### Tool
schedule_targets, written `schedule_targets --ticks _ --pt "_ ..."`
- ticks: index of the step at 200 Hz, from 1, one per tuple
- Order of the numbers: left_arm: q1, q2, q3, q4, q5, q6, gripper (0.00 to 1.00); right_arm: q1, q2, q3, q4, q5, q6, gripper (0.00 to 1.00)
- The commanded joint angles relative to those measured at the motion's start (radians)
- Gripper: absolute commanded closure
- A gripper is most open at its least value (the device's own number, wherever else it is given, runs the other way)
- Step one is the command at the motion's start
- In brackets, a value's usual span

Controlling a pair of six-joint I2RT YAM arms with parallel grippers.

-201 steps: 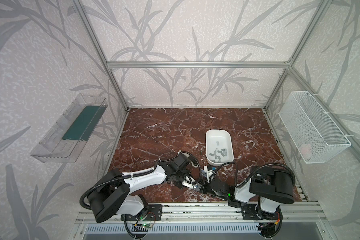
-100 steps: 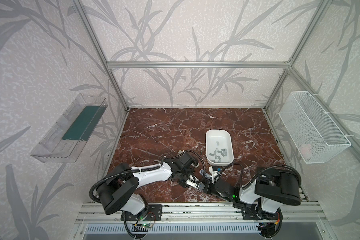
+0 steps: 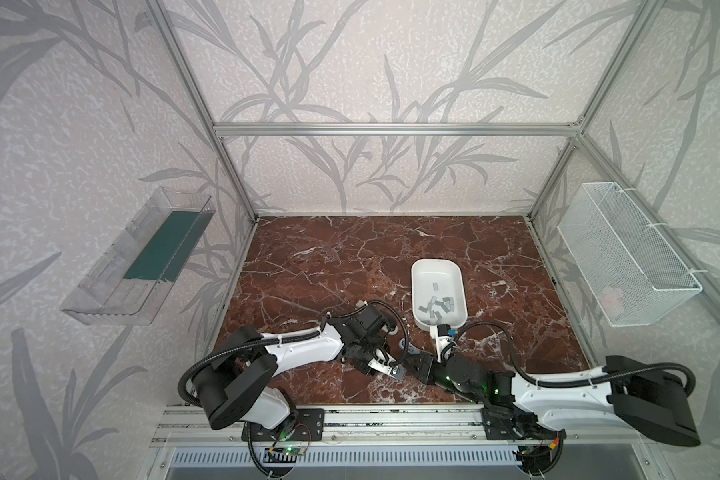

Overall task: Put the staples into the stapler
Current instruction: 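Lower the opened white stapler to the table with both grippers and release, then grasp the black-topped cream stapler with the left gripper while the right gripper withdraws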

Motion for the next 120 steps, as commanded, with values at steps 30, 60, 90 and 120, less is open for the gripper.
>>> schedule_targets --ticks 30,60,90,120 --pt "0.035 -0.138 0.022 -0.006 0.082 -0.068 0.44 -0.059 -0.163 0.084 -0.342 0.051 -0.136 0.67" --pt "0.132 -0.235 0.059 0.02 0.175 -0.124 0.44 -0.183 -0.239 0.133 -0.445 -0.042 -0.258 0.6" --pt "0.348 -0.316 0.061 0.208 0.318 -0.305 0.45 -0.209 -0.311 0.253 -0.672 0.03 -0.442 0.44" --pt "0.524 -0.272 0.139 0.125 0.47 -0.306 0.51 -0.213 -0.306 0.323 -0.692 0.024 -0.585 0.37"
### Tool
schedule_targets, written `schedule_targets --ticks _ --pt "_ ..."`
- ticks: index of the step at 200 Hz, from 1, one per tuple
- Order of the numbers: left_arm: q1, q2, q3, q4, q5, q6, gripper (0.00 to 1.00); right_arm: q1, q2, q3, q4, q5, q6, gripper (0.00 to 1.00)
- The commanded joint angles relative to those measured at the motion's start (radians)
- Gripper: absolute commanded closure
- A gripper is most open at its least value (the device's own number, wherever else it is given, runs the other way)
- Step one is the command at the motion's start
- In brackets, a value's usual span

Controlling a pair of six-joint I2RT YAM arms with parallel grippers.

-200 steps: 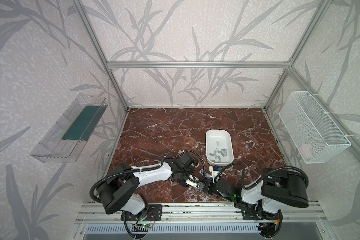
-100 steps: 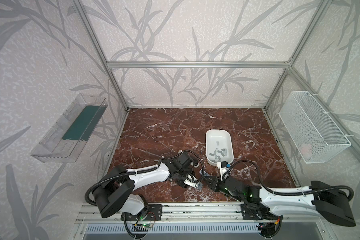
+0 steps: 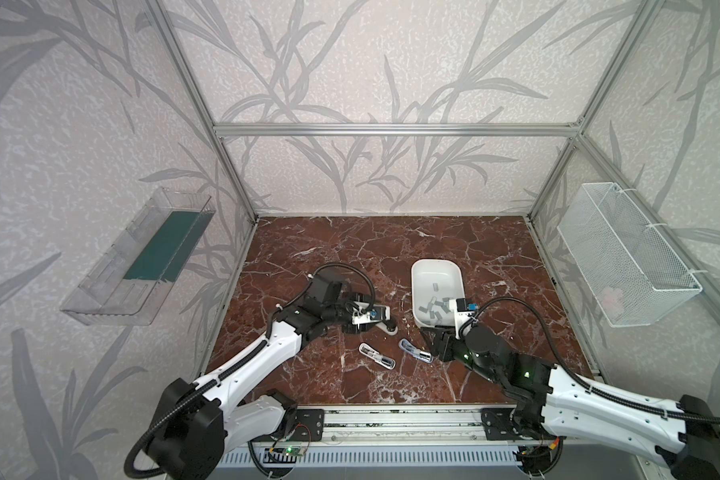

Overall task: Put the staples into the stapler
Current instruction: 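Grasp the black-topped cream stapler with the left gripper while the right gripper withdraws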

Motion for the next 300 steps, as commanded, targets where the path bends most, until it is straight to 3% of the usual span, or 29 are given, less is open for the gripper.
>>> schedule_targets --ticks 1,39,79,105,117,141,173,229,261,276,300 --pt "0.103 0.031 0.067 -0.029 0.182 -0.039 0.52 -0.008 0.003 0.06 -0.102 0.019 -0.189 0.37" --pt "0.197 0.096 0.072 -0.075 0.195 0.019 0.5 -0.05 0.086 0.116 -0.081 -0.015 -0.328 0.3" --pt "0.211 0.197 0.133 -0.156 0.154 0.091 0.54 -0.087 0.151 0.155 -0.094 -0.045 -0.415 0.3" --pt "0.128 0.312 0.205 -0.353 -0.009 0.284 0.54 -0.1 0.145 0.177 -0.12 -0.059 -0.422 0.3" --pt "0.106 0.353 0.23 -0.356 -0.01 0.274 0.54 -0.099 0.131 0.166 -0.115 -0.063 -0.42 0.3" --pt "0.085 0.41 0.286 -0.4 0.107 0.303 0.51 -0.1 0.099 0.115 -0.084 -0.072 -0.403 0.3" --pt "0.029 0.455 0.326 -0.448 0.131 0.337 0.51 -0.11 0.098 0.081 -0.072 -0.071 -0.394 0.29" --pt "-0.039 0.494 0.286 -0.375 0.018 0.33 0.5 -0.111 0.157 0.064 -0.01 -0.12 -0.377 0.29" --pt "-0.105 0.573 0.348 -0.426 -0.064 0.329 0.51 -0.112 0.15 0.048 0.012 -0.116 -0.365 0.29" --pt "-0.13 0.625 0.394 -0.457 -0.118 0.331 0.56 -0.112 0.144 0.038 0.019 -0.118 -0.358 0.29" --pt "-0.124 0.66 0.487 -0.518 -0.089 0.332 0.58 -0.113 0.139 0.022 0.03 -0.127 -0.347 0.29"
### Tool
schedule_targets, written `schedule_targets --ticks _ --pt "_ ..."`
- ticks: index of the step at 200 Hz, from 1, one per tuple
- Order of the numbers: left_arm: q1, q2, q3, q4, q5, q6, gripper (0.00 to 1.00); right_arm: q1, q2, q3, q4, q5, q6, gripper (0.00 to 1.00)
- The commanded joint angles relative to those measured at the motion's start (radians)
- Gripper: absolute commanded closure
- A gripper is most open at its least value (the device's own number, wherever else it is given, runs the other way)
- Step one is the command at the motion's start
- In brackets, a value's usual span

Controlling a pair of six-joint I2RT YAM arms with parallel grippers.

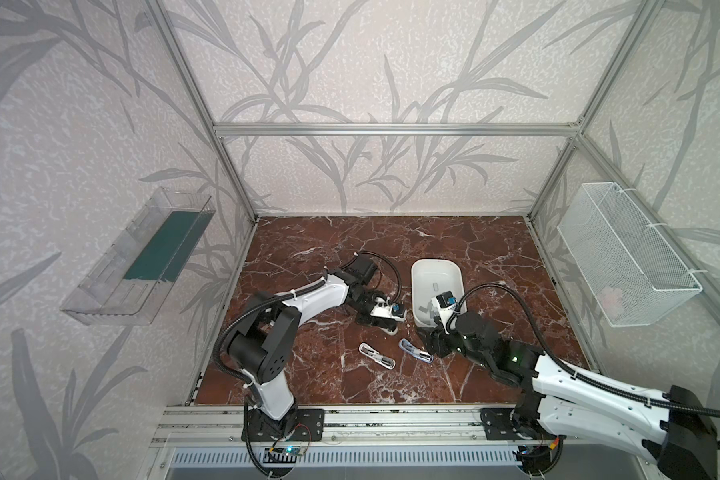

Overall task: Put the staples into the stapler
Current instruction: 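Grasp the black-topped cream stapler with the left gripper while the right gripper withdraws, then lift the black-topped stapler toward the right gripper while the right gripper reaches its top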

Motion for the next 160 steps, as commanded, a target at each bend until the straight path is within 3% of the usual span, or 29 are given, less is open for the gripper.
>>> schedule_targets --ticks 1,70,160 --pt "-0.002 0.035 0.08 -0.122 -0.019 0.024 0.58 -0.006 -0.014 -0.02 0.038 -0.01 0.02 0.29" --pt "0.013 0.111 0.13 -0.206 -0.019 0.13 0.5 -0.007 0.069 0.003 0.08 -0.034 0.01 0.29" --pt "0.002 0.138 0.167 -0.267 0.058 0.162 0.55 -0.01 0.171 0.034 0.137 -0.07 0.02 0.31"
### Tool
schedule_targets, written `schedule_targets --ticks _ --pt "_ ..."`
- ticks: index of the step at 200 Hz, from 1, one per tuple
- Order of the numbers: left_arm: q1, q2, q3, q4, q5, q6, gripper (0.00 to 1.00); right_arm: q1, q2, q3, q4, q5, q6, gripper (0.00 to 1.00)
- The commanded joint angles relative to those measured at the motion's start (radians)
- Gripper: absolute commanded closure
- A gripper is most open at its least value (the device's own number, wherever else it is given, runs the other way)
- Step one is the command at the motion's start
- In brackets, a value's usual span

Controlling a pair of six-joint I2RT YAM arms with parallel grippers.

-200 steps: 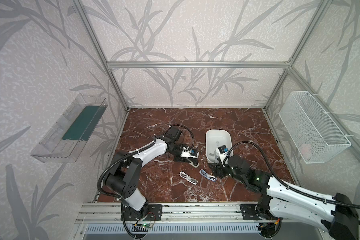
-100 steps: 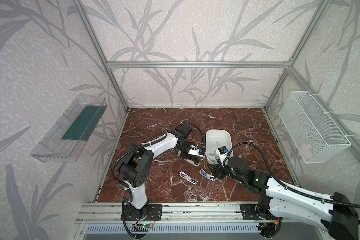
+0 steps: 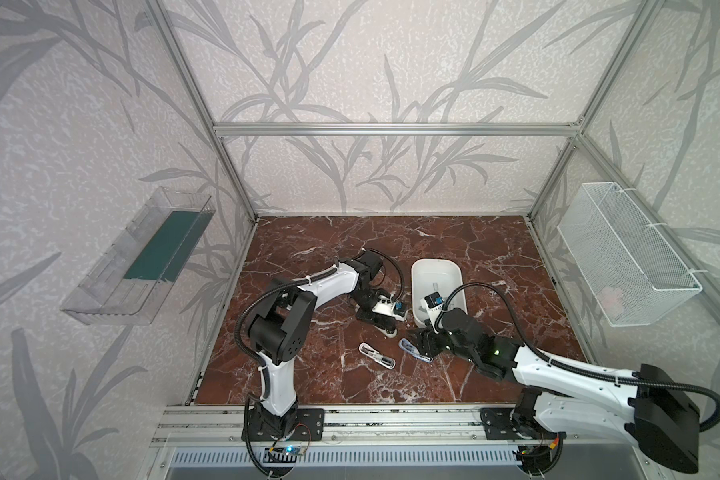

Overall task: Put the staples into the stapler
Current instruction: 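Lift the black-topped stapler toward the right gripper while the right gripper reaches its top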

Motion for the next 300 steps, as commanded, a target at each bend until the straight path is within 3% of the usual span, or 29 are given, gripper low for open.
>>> schedule_targets --ticks 1,75,101,151,181,215,240,269,300 --pt "-0.008 0.007 0.024 -0.055 0.051 0.035 0.55 -0.006 -0.001 0.018 0.038 -0.012 0.011 0.31" --pt "-0.029 0.032 0.015 -0.057 0.04 0.061 0.51 -0.006 -0.005 0.002 0.055 -0.024 0.021 0.31" --pt "-0.036 0.041 0.002 -0.039 0.007 0.071 0.55 -0.006 -0.004 0.002 0.056 -0.025 0.019 0.31" --pt "-0.037 0.021 0.019 -0.041 0.011 0.06 0.78 -0.006 -0.006 -0.004 0.063 -0.031 0.023 0.31" --pt "-0.035 0.013 0.048 -0.07 0.011 0.048 1.0 -0.007 -0.019 -0.018 0.08 -0.035 0.042 0.31" --pt "0.023 -0.056 0.103 -0.046 0.111 -0.045 1.0 -0.025 -0.045 -0.014 0.072 -0.051 0.102 0.39" --pt "0.044 -0.177 0.036 0.09 0.163 -0.085 1.0 -0.062 -0.053 -0.006 0.08 -0.098 0.175 0.48" --pt "0.044 -0.313 -0.066 0.272 0.165 -0.182 1.0 -0.085 -0.052 -0.014 0.164 -0.123 0.276 0.49" --pt "0.044 -0.387 -0.109 0.299 0.198 -0.192 1.0 -0.09 0.003 0.019 0.263 -0.189 0.342 0.49"
